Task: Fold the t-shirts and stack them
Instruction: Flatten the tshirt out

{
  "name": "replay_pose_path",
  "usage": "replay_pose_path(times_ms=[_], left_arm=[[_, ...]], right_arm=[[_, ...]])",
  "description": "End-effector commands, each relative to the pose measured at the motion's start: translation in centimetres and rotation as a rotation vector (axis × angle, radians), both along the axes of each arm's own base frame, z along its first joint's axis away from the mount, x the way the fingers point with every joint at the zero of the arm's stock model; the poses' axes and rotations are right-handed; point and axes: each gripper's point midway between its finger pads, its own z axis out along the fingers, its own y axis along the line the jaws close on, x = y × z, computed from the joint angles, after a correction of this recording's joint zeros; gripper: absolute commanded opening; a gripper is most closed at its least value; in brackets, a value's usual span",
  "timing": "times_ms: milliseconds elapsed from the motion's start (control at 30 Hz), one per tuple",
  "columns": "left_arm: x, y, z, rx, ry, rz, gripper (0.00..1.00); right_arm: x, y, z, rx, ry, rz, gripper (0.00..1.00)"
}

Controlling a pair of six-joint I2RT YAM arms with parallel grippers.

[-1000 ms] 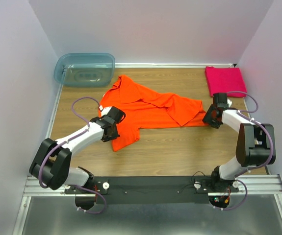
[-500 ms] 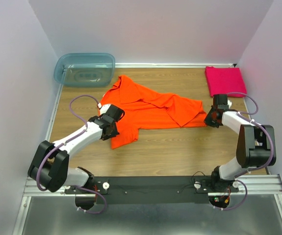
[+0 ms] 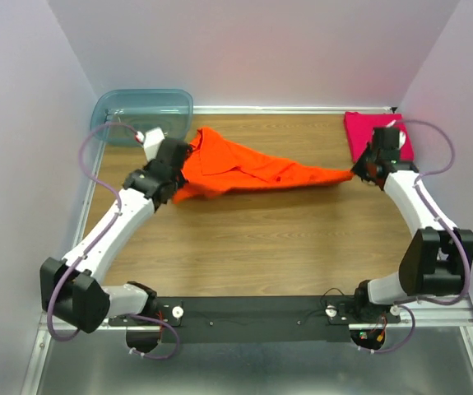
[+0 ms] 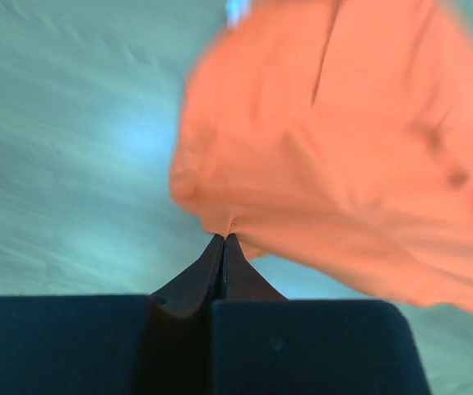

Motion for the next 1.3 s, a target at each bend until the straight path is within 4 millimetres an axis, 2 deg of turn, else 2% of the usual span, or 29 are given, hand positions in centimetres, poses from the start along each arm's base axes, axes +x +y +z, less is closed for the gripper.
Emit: replay_pose_path(times_ms=[0, 33, 67, 133, 167, 200, 233, 267, 300, 333, 367, 400, 433, 467, 500, 533, 567, 600, 633, 667, 700, 733, 767, 833, 933, 1067, 1200, 1267], left_arm=[[3.1, 4.5, 10.8, 0.056, -0.272, 0.146, 0.0], [4.0, 5.1, 15.2, 0.037, -0.374, 0.174, 0.0], [4.1, 6.1, 17.6, 0.057, -0.43, 0.205, 0.0], [4.3, 7.1, 22.2, 0.089, -0.528, 0.222, 0.0], [4.1, 8.0, 27.0, 0.071, -0.643, 0.262, 0.0], [4.0, 8.4, 29.0, 0.102, -0.682, 0.261, 0.0], [3.7, 8.8, 31.2, 0.102, -0.733, 0.272, 0.0], [2.9, 9.3, 35.2, 0.076, -0.838, 0.297, 0.0], [2.2, 9.8, 36.9, 0.082, -0.88, 0.314, 0.0], [1.5, 10.4, 38.4, 0.1, -0.913, 0.326, 0.0], [0.4, 11.0, 40.8, 0.086, -0.98, 0.352, 0.0], [-0.8, 11.8, 41.8, 0.09, -1.012, 0.382, 0.0], [-1.6, 12.2, 42.4, 0.091, -1.035, 0.395, 0.0], [-2.4, 12.7, 43.2, 0.095, -1.067, 0.412, 0.0], [-4.5, 13.4, 44.2, 0.081, -1.108, 0.424, 0.0], [-5.0, 13.6, 44.0, 0.092, -1.119, 0.425, 0.0], [-6.0, 14.0, 44.2, 0.089, -1.137, 0.429, 0.0], [-8.7, 14.9, 44.9, 0.071, -1.185, 0.441, 0.0], [-9.3, 15.1, 44.4, 0.074, -1.193, 0.441, 0.0], [-10.4, 15.5, 44.5, 0.071, -1.211, 0.448, 0.0], [-11.7, 16.0, 44.6, 0.084, -1.224, 0.449, 0.0], [-13.8, 16.7, 44.8, 0.077, -1.255, 0.455, 0.0], [-14.6, 16.9, 44.8, 0.087, -1.259, 0.447, 0.0], [-16.8, 17.5, 45.1, 0.099, -1.284, 0.44, 0.0], [-18.6, 17.6, 45.7, 0.111, -1.311, 0.396, 0.0], [-18.4, 16.8, 46.0, 0.15, -1.289, 0.324, 0.0], [-15.3, 15.2, 45.6, 0.226, -1.209, 0.237, 0.0], [-12.6, 14.2, 44.7, 0.243, -1.162, 0.21, 0.0]], right_arm=[[2.5, -1.0, 9.2, -0.038, -0.193, -0.011, 0.01], [3.1, -1.0, 11.0, -0.044, -0.234, -0.012, 0.01], [3.8, -1.2, 14.3, -0.053, -0.304, -0.014, 0.01], [4.6, -1.2, 17.7, -0.06, -0.376, -0.014, 0.01], [4.8, -1.2, 19.2, -0.061, -0.408, -0.01, 0.01], [5.2, -1.3, 22.7, -0.071, -0.482, -0.009, 0.0], [5.3, -1.3, 24.2, -0.078, -0.512, -0.01, 0.01], [5.3, -1.5, 25.9, -0.087, -0.549, -0.015, 0.01], [5.1, -1.7, 28.6, -0.102, -0.605, -0.02, 0.01], [4.9, -1.9, 30.1, -0.112, -0.637, -0.024, 0.01], [4.6, -2.1, 31.4, -0.125, -0.664, -0.032, 0.01], [4.2, -2.2, 32.4, -0.143, -0.683, -0.03, 0.01], [3.3, -2.3, 34.4, -0.153, -0.73, -0.032, 0.01], [2.7, -2.4, 35.2, -0.163, -0.747, -0.039, 0.01], [2.0, -2.4, 35.8, -0.177, -0.76, -0.032, 0.01], [0.4, -2.5, 37.0, -0.189, -0.791, -0.04, 0.01], [-0.5, -2.7, 37.3, -0.199, -0.801, -0.045, 0.01], [-1.6, -2.8, 37.8, -0.219, -0.815, -0.046, 0.01], [-2.4, -2.9, 37.6, -0.23, -0.814, -0.047, 0.01], [-4.9, -3.0, 39.1, -0.244, -0.862, -0.06, 0.01], [-5.8, -3.1, 39.4, -0.261, -0.873, -0.059, 0.01], [-6.7, -3.1, 39.6, -0.269, -0.883, -0.055, 0.01], [-8.5, -3.0, 40.1, -0.281, -0.91, -0.055, 0.01], [-9.9, -2.6, 40.1, -0.3, -0.923, -0.037, 0.01], [-12.2, -2.3, 40.5, -0.324, -0.954, -0.03, 0.01], [-14.3, -2.4, 41.0, -0.362, -0.978, -0.027, 0.01], [-14.3, -2.6, 40.1, -0.395, -0.95, -0.021, 0.01], [-12.7, -1.9, 38.5, -0.388, -0.903, 0.025, 0.01]])
